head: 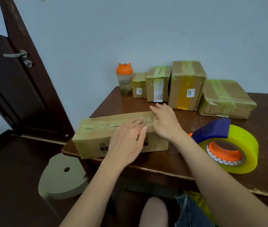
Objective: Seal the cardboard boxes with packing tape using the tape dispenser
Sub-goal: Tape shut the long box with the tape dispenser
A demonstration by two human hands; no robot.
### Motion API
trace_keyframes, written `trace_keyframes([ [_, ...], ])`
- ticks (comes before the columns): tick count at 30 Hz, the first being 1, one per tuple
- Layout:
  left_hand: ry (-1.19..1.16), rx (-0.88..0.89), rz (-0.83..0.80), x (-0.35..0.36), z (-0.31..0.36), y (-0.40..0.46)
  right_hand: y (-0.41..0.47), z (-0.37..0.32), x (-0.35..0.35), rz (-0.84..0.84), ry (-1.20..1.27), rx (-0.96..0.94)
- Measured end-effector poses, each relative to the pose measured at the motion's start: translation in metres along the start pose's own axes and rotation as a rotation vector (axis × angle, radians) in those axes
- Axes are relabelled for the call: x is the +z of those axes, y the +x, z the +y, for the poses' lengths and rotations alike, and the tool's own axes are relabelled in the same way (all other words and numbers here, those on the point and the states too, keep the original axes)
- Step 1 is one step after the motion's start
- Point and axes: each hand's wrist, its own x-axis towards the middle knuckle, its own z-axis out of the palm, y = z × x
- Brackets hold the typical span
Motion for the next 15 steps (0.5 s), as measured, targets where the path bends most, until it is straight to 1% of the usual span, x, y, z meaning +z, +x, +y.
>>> trace_keyframes([
  [2, 0.168, -0.049, -0.134, 0.001, 0.006, 0.009, 0.000, -0.006, 0.007, -0.074, -0.094, 0.037],
  [4, 0.212, -0.095, -0.220, -0.002, 0.005, 0.013, -0.002, -0.004, 0.009, -0.109, -0.183, 0.040],
  [6, 0.228, -0.131, -0.249, -0.005, -0.002, 0.013, -0.002, -0.002, 0.007, -0.108, -0.213, 0.031],
  [10, 0.334, -0.253, -0.228, -0.014, -0.027, 0.006, -0.001, 0.002, 0.006, -0.109, -0.203, 0.053],
  [13, 0.331, -0.380, -0.157, -0.023, -0.049, -0.004, -0.002, 0.004, 0.005, -0.112, -0.145, 0.073],
  [15, 0.346, -0.435, -0.092, -0.028, -0.061, -0.012, -0.003, 0.004, 0.006, -0.100, -0.108, 0.072],
])
